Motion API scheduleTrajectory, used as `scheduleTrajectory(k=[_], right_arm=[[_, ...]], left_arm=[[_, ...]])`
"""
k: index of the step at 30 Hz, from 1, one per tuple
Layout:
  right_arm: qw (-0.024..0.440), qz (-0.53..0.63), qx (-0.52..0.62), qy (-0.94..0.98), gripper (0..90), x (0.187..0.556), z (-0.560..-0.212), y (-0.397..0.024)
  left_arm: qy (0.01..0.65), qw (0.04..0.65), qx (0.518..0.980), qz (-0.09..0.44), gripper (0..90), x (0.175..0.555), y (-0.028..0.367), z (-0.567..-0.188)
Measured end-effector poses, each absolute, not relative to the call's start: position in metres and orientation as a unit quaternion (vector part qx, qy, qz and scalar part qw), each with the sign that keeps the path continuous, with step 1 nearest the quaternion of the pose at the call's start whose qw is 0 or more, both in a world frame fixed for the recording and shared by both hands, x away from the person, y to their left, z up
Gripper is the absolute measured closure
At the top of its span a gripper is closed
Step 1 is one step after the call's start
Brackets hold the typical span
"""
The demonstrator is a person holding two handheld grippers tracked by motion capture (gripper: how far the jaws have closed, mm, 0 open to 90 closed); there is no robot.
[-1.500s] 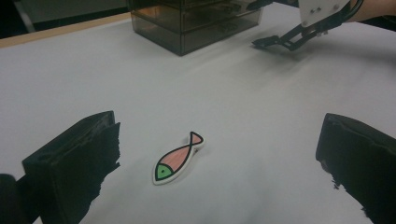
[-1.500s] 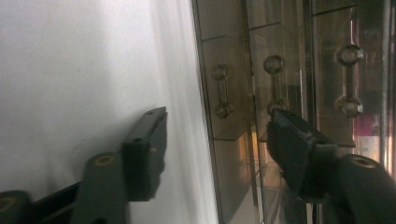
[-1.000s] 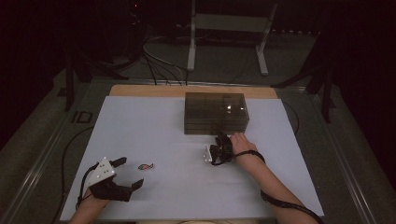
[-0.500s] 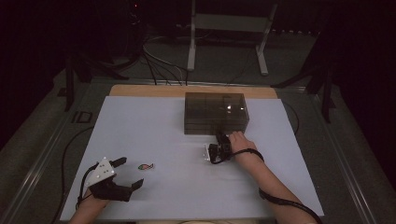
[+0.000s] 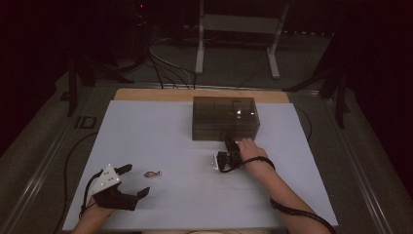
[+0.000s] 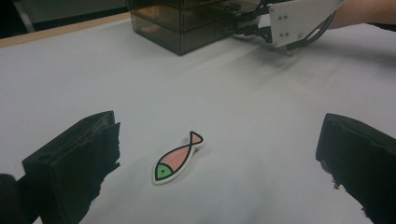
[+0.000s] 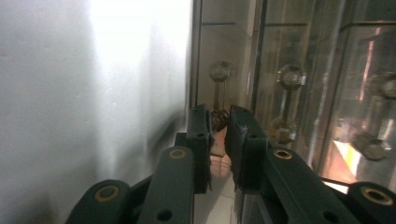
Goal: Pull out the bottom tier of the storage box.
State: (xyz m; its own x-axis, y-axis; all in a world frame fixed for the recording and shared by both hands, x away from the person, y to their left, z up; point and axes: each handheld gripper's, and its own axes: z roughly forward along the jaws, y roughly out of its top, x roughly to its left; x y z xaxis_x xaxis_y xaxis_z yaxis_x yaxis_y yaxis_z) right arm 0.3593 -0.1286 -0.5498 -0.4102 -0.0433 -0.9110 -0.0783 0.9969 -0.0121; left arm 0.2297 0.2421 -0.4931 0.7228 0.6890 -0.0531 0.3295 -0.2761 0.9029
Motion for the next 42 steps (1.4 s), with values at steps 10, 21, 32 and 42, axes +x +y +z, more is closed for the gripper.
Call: scheduleTrajectory(k=[10,21,32,42], right_arm=[[0.538,0.019,-0.04,0.842,79.8,0.351,-0.547,-0.13],[0.531,0.043,-0.033,0.846,84.2,0.339,-0.544,-0.134],[0.424,0.146,0.021,0.894,48.2,0.336,-0.516,-0.15],[0.267,0.24,0.067,0.931,15.7,0.347,-0.494,-0.178]], left_arm=[[0.326,0.505,0.779,0.178,0.0,0.23,0.242,-0.493],[0.326,0.505,0.779,0.177,0.0,0.23,0.242,-0.493],[0.325,0.503,0.781,0.177,0.0,0.23,0.242,-0.494],[0.325,0.503,0.781,0.177,0.0,0.23,0.242,-0.494]])
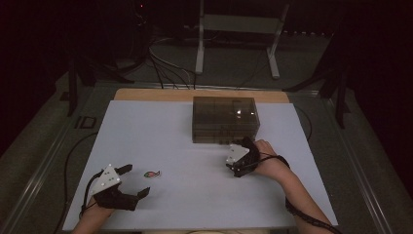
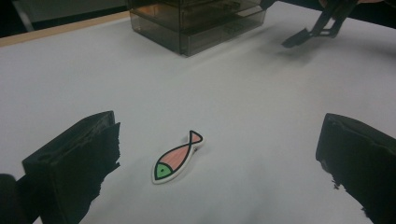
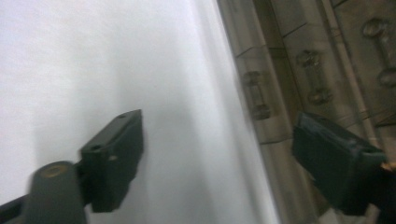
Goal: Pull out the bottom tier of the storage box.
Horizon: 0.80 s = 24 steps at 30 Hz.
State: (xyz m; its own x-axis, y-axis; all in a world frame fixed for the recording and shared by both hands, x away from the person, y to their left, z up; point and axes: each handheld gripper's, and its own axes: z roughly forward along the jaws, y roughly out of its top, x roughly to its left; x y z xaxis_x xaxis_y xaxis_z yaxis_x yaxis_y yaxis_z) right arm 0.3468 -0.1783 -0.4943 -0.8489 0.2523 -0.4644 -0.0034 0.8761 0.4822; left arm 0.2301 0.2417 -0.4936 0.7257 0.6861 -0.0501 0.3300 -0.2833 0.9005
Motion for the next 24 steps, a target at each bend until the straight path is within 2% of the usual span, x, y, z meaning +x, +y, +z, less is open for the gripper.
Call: scheduleTrajectory(k=[24], right_arm=[[0.176,0.287,0.059,0.94,15.2,0.361,-0.473,-0.23]], left_arm=[[0.326,0.501,0.782,0.177,0.0,0.23,0.241,-0.494]])
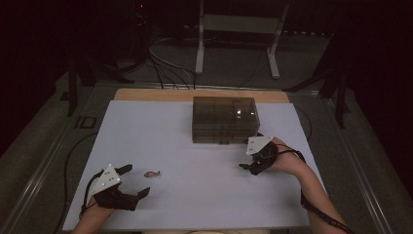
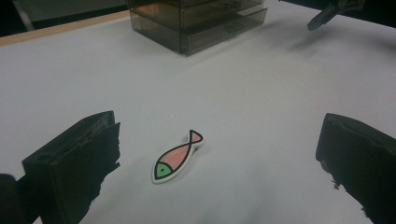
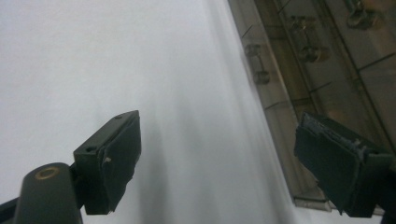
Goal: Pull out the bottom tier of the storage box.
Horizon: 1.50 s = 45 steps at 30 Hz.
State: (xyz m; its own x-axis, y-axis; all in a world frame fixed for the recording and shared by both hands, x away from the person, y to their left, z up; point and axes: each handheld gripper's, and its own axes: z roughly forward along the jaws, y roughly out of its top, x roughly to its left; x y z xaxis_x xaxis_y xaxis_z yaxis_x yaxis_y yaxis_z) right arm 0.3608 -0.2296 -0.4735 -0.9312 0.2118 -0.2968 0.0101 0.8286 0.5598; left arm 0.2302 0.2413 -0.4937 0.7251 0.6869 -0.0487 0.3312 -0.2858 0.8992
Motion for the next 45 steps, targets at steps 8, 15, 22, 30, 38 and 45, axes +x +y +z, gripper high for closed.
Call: scheduleTrajectory(k=[8,15,22,30,38,45], right_arm=[[0.149,0.293,0.055,0.943,16.2,0.369,-0.469,-0.243],[0.149,0.301,0.056,0.94,16.0,0.377,-0.466,-0.248],[0.154,0.301,0.056,0.939,17.2,0.385,-0.461,-0.247],[0.182,0.301,0.047,0.935,32.4,0.392,-0.467,-0.246],[0.188,0.276,0.024,0.942,57.1,0.401,-0.475,-0.245],[0.2,0.263,0.017,0.944,62.9,0.411,-0.479,-0.244]], left_arm=[[0.326,0.501,0.782,0.177,0.0,0.23,0.241,-0.494],[0.327,0.502,0.781,0.177,0.0,0.23,0.241,-0.494],[0.327,0.503,0.781,0.176,0.0,0.23,0.242,-0.494],[0.327,0.504,0.78,0.175,0.0,0.23,0.242,-0.494],[0.327,0.503,0.781,0.175,0.0,0.231,0.242,-0.494],[0.327,0.503,0.781,0.174,0.0,0.231,0.242,-0.494]])
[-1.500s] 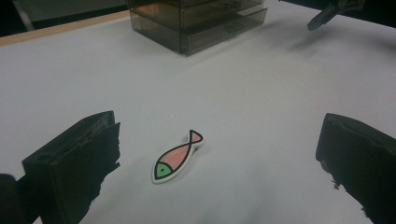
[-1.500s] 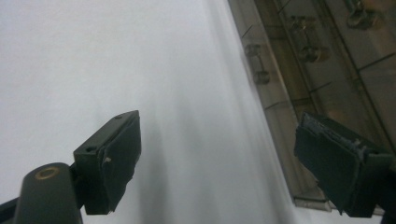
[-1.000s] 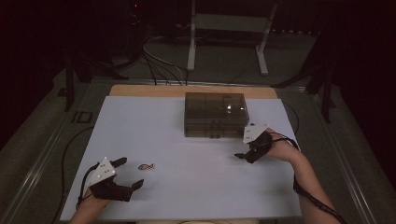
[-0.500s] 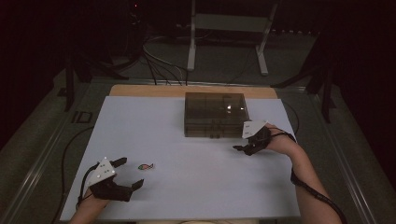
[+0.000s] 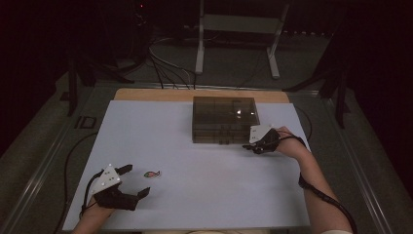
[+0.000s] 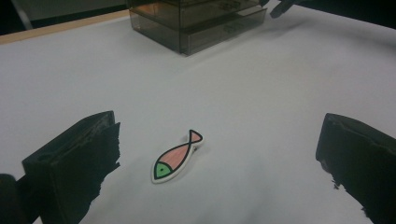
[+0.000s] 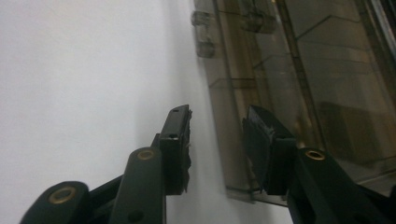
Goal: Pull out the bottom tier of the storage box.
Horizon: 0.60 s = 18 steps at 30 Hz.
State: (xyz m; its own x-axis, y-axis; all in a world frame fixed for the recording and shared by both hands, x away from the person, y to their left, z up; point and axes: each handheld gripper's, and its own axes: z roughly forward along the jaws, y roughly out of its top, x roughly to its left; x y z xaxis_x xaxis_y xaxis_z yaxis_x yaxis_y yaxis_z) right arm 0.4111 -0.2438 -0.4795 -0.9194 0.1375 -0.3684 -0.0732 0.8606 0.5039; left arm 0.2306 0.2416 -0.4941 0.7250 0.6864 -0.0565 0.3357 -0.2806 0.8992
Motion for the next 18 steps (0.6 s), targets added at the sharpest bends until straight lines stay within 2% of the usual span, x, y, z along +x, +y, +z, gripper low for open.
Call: scheduleTrajectory(k=[3,18], right_arm=[[0.201,0.262,-0.002,0.944,68.0,0.414,-0.481,-0.239],[0.223,0.205,-0.039,0.952,76.2,0.423,-0.485,-0.221]], left_arm=[[0.327,0.503,0.781,0.174,0.0,0.231,0.242,-0.494],[0.327,0.502,0.781,0.173,0.0,0.23,0.241,-0.494]])
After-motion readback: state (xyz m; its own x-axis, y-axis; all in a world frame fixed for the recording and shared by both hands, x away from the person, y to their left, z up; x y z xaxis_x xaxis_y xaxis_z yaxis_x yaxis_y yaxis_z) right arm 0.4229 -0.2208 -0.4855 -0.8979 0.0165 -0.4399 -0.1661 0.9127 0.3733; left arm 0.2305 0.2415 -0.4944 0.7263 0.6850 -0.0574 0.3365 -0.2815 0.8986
